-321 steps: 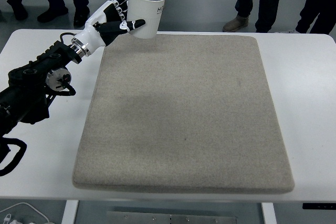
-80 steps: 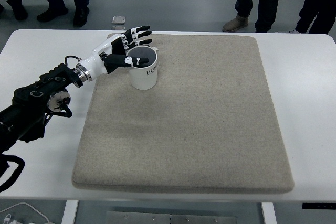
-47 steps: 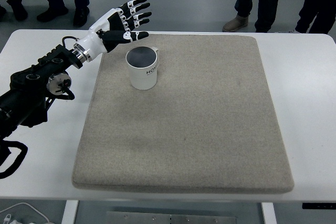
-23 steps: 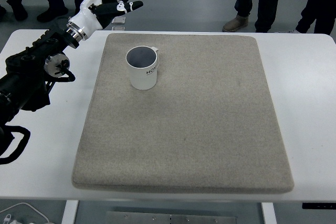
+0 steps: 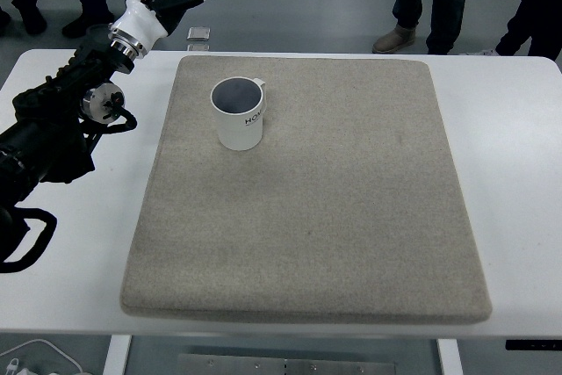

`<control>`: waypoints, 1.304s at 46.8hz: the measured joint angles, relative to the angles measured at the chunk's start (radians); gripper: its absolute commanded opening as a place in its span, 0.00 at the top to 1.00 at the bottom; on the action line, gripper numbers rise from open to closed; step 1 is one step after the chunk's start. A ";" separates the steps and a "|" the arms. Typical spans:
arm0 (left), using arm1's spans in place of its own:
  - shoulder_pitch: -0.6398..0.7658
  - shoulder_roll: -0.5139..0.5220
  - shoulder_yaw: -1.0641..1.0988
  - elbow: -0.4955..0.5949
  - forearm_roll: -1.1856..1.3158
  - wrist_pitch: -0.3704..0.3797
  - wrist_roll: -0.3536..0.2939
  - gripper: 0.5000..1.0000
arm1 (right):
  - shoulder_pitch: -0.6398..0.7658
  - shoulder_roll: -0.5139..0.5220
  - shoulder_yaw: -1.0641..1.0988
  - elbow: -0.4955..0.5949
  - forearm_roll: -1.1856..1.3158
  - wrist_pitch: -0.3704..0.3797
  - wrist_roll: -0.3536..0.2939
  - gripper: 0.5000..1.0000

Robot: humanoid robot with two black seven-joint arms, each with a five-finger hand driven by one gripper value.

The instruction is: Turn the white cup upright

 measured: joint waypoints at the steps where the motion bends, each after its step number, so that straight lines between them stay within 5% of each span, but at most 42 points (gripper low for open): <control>1: 0.000 0.000 0.000 0.001 -0.011 0.000 0.000 0.01 | 0.000 0.000 0.000 0.000 0.000 0.000 0.000 0.14; 20: 0.010 -0.027 -0.003 -0.002 -0.218 0.076 0.000 0.01 | 0.002 0.000 0.003 0.004 0.002 0.000 0.002 0.14; 41: 0.053 -0.069 -0.033 0.004 -0.497 0.130 0.267 0.01 | 0.002 0.000 0.004 0.011 0.005 -0.001 0.002 0.14; 61: 0.124 -0.099 -0.290 0.021 -0.507 0.130 0.464 0.01 | 0.002 0.000 0.005 0.012 0.006 0.000 0.002 0.14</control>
